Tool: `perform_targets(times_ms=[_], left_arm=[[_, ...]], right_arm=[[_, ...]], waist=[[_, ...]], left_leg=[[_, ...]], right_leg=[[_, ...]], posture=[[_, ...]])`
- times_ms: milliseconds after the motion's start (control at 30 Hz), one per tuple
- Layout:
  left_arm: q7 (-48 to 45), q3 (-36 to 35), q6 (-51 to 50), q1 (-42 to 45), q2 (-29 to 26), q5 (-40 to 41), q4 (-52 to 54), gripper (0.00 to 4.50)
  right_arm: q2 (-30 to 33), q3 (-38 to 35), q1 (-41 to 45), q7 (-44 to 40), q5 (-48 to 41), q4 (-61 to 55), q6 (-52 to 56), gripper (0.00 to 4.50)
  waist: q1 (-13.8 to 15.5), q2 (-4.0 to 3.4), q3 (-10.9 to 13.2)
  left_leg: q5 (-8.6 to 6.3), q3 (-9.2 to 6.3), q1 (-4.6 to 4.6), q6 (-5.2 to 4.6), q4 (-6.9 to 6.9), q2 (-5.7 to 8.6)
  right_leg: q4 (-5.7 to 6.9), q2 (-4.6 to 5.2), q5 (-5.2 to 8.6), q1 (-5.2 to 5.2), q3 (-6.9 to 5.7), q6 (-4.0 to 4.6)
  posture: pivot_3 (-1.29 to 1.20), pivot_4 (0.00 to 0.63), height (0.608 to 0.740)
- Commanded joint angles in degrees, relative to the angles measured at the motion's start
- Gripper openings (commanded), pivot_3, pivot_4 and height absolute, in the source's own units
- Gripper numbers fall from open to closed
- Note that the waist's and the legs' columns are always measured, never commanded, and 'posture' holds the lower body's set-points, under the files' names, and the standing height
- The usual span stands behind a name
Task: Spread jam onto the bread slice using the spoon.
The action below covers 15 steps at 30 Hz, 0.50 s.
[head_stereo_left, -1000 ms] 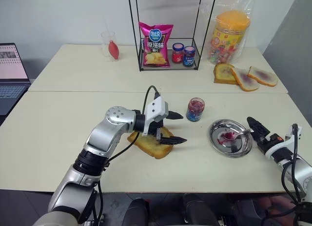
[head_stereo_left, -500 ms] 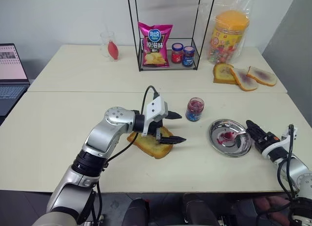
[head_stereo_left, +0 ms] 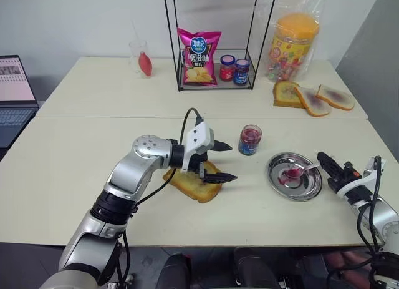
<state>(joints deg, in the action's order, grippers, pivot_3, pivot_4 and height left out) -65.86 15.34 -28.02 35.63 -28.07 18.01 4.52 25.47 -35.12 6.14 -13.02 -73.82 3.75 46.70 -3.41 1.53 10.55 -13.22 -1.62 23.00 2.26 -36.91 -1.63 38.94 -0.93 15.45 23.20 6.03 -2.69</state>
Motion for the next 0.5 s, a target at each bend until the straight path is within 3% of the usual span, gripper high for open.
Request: perform_targets(times_ms=[33,167,300,500], left_arm=[[-0.3,-3.6,1.5,1.1,-1.6,1.3,-0.2,4.50],[1.1,-6.0,1.9,0.3,-2.2,1.7,-1.5,4.50],[4.8,-8.3,2.5,-1.2,0.2,2.5,-1.3,4.50],[9.5,-9.5,2.9,-2.6,2.6,2.0,-0.7,4.50]], right_arm=[[2.5,-2.4,2.5,4.5,-8.5,-10.7,2.3,0.01],[4.1,1.2,9.3,10.6,-12.0,-17.4,2.4,0.01],[3.1,7.5,18.6,14.1,-5.0,-17.2,-0.1,0.01],[2.6,16.6,26.7,10.9,5.2,-15.3,-1.6,0.01]], waist=[[-0.1,-0.11,0.1],[-0.9,-0.27,0.2],[-1.2,-0.23,0.1],[-1.1,-0.23,0.1]], left_leg=[[0.00,0.00,0.01,0.00,0.00,-0.01],[0.00,0.03,0.00,0.00,-0.03,-0.01],[0.00,-0.03,-0.02,0.00,-0.03,-0.01],[0.00,-0.01,0.22,0.00,0.00,0.00]], right_leg=[[0.01,0.00,0.00,0.02,0.00,0.00],[0.06,-0.01,-0.02,0.05,0.05,-0.03],[0.01,-0.02,-0.04,0.00,0.00,-0.06],[-0.09,0.02,-0.02,0.17,-0.01,-0.06]], posture=[[0.00,0.150,0.740],[0.00,0.150,0.740],[0.00,0.150,0.740],[0.00,0.150,0.740]])
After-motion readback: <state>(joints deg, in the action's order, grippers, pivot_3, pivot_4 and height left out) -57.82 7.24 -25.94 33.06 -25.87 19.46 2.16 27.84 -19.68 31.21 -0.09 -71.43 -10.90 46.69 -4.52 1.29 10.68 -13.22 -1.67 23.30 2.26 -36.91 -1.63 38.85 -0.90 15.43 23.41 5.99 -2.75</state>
